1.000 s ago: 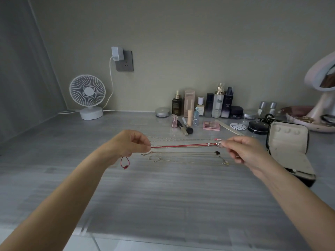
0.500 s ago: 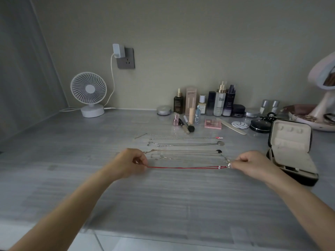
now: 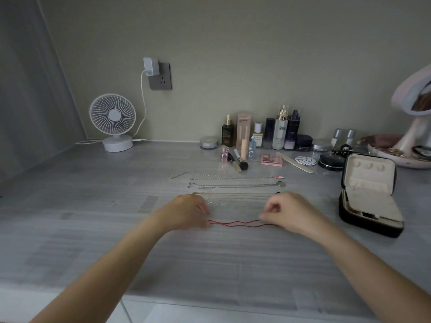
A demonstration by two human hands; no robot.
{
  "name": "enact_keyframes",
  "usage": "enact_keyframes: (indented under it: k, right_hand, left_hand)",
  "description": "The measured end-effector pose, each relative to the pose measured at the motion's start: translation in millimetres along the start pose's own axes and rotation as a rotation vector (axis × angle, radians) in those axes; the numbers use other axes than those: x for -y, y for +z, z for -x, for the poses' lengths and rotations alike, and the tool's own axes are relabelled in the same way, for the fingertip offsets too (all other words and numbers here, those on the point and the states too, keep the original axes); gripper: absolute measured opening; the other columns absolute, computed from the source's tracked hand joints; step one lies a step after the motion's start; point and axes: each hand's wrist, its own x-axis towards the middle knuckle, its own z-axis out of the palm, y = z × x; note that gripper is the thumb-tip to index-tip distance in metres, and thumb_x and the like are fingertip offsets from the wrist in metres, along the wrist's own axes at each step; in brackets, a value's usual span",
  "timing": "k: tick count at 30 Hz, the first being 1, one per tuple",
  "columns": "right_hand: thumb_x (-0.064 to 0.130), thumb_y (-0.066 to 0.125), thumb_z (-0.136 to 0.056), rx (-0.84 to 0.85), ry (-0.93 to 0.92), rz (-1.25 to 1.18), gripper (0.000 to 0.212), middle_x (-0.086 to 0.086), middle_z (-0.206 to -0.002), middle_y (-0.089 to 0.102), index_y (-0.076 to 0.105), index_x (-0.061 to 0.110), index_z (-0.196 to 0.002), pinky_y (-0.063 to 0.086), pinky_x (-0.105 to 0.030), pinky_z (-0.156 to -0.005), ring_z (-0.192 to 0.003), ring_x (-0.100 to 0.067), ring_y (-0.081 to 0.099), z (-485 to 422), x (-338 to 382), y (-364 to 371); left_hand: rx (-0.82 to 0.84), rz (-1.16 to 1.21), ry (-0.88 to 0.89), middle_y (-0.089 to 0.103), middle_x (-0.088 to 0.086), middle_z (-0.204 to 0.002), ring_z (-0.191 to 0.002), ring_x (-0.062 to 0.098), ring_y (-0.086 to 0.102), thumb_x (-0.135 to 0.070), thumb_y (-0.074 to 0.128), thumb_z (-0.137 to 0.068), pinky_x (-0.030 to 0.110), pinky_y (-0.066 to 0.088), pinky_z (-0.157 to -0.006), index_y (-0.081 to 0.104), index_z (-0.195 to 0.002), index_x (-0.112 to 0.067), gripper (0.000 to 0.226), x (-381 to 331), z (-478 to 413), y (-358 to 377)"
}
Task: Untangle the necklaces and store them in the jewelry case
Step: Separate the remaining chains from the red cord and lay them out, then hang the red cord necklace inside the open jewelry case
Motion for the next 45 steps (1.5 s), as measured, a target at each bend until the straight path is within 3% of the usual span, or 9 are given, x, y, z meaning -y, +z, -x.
enact_keyframes:
  k: [4, 12, 15, 18, 21, 24, 29, 33, 45]
  right_hand:
    - [0.041, 0.071, -0.074, 0.08, -0.139, 0.072, 0.033, 0.003, -0.101, 0.058, 0.063, 0.023, -0.1, 0.043, -0.027, -0.08, -0.096, -0.016, 0.056, -13.0, 27.1, 31.6]
    - [0.028, 0.052, -0.09, 0.107, -0.185, 0.161, 0.011, -0.002, -0.104, 0.058, 0.059, 0.019, -0.091, 0.045, -0.033, -0.083, -0.098, -0.021, 0.055, -17.3, 31.0, 36.2]
    - [0.018, 0.052, -0.091, 0.091, -0.132, -0.255, 0.014, 0.003, -0.081, 0.064, 0.055, 0.018, -0.078, 0.041, -0.02, -0.057, -0.064, -0.012, 0.054, -16.2, 34.6, 23.5]
    - [0.004, 0.049, -0.092, 0.121, -0.077, -0.795, 0.017, -0.004, -0.067, 0.063, 0.051, 0.01, -0.077, 0.026, -0.016, -0.035, -0.034, -0.005, 0.036, -12.3, 36.9, 4.5]
    - [-0.002, 0.049, -0.09, 0.083, -0.009, -1.081, 0.015, -0.009, -0.065, 0.06, 0.052, 0.007, -0.078, 0.021, -0.012, -0.031, -0.031, -0.003, 0.033, -9.6, 31.7, -16.0]
    - [-0.007, 0.047, -0.088, 0.029, 0.065, -1.245, 0.017, -0.009, -0.066, 0.062, 0.054, 0.007, -0.082, 0.02, -0.012, -0.03, -0.031, -0.002, 0.034, -7.2, 17.2, -33.9]
    - [-0.006, 0.042, -0.089, -0.04, 0.145, -1.321, 0.02, -0.006, -0.065, 0.051, 0.057, 0.007, -0.086, 0.02, -0.012, -0.029, -0.033, -0.003, 0.035, -1.9, -18.3, -52.7]
    - [0.003, 0.053, -0.087, -0.065, 0.157, -1.237, 0.01, -0.002, -0.062, 0.043, 0.058, 0.002, -0.096, 0.02, -0.011, -0.03, -0.035, -0.001, 0.035, 3.0, -40.3, -57.6]
    - [0.002, 0.061, -0.084, -0.168, 0.255, -1.035, 0.005, -0.001, -0.057, 0.042, 0.062, 0.003, -0.079, 0.02, -0.014, -0.033, -0.037, -0.003, 0.034, 20.4, -93.4, -63.4]
  left_hand:
    - [0.011, 0.024, 0.072, 0.054, -0.009, -0.103, -0.103, 0.011, 0.052, -0.031, 0.074, -0.074, 0.024, 0.044, -0.087, 0.065, -0.1, -0.025, 0.028, -16.2, -8.4, 15.2]
    - [0.045, 0.209, 0.142, 0.06, -0.006, -0.098, -0.095, 0.01, 0.056, -0.044, 0.053, -0.088, 0.027, 0.046, -0.088, 0.063, -0.101, -0.015, 0.033, -17.1, -12.0, 19.7]
    - [0.049, 0.719, 0.118, 0.067, 0.004, -0.1, -0.102, 0.014, 0.062, -0.048, 0.023, -0.097, 0.027, 0.046, -0.095, 0.062, -0.105, -0.007, 0.057, -29.7, -14.7, 23.2]
    - [0.116, 0.96, 0.128, 0.071, -0.001, -0.079, -0.089, 0.008, 0.066, -0.053, 0.004, -0.095, 0.021, 0.046, -0.074, 0.063, -0.092, -0.011, 0.073, -53.6, -21.0, 30.5]
    - [0.284, 1.185, 0.095, 0.065, 0.022, -0.096, -0.103, 0.029, 0.062, -0.059, -0.003, -0.091, 0.029, 0.041, -0.102, 0.059, -0.094, -0.003, 0.084, -76.8, -28.3, 35.3]
    - [0.356, 1.144, 0.099, 0.062, 0.014, -0.084, -0.084, 0.021, 0.062, -0.063, -0.005, -0.088, 0.03, 0.043, -0.091, 0.056, -0.111, -0.001, 0.09, -89.4, -32.6, 35.8]
    - [0.44, 1.068, 0.085, 0.046, 0.0, -0.062, -0.061, 0.014, 0.049, -0.062, 0.0, -0.09, 0.028, 0.038, -0.068, 0.063, -0.097, -0.004, 0.085, -102.5, -40.2, 34.1]
    - [0.413, 1.062, 0.075, 0.05, -0.007, -0.048, -0.052, 0.011, 0.039, -0.038, 0.024, -0.1, 0.023, 0.033, -0.058, 0.058, -0.084, -0.006, 0.05, -121.5, -42.9, 35.4]
    - [0.436, 0.704, 0.129, 0.054, 0.001, -0.063, -0.05, 0.007, 0.048, -0.012, 0.041, -0.097, 0.021, 0.044, -0.056, 0.059, -0.077, -0.009, 0.027, -153.3, -71.2, 52.6]
